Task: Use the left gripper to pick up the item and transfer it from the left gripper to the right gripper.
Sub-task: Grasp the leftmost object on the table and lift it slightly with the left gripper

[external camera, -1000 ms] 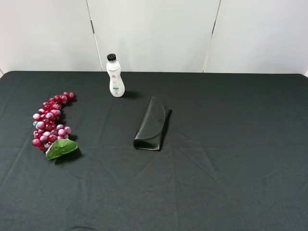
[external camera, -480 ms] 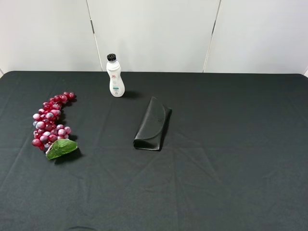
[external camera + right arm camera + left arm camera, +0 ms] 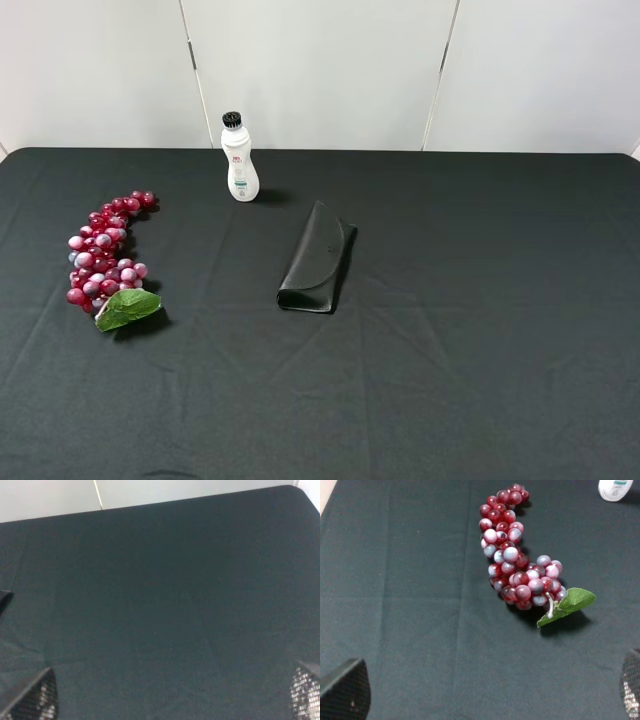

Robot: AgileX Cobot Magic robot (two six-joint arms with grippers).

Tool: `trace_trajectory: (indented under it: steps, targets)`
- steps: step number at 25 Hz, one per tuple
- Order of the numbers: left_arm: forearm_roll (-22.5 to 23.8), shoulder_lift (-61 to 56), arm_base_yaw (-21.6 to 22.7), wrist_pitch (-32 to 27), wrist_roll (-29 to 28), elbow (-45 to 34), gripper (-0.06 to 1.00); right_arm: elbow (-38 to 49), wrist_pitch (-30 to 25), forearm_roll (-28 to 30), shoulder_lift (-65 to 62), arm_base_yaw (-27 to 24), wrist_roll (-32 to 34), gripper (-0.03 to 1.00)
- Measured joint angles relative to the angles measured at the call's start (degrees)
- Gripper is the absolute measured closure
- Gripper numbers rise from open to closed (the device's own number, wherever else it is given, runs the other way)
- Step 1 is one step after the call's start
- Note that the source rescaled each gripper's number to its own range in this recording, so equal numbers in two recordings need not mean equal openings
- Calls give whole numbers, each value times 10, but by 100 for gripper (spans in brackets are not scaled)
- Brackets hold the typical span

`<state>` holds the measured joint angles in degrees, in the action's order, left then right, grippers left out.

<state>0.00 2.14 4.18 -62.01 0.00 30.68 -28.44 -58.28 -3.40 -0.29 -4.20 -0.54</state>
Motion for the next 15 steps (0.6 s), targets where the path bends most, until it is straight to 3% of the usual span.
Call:
trace_trajectory:
  steps: [7, 15]
  targets:
    - [0, 155, 0, -35, 0, 85, -6, 0, 0, 0, 0, 0, 0, -3]
    - [-9, 353, -11, -33, -6, 158, -6, 0, 0, 0, 0, 0, 0, -3]
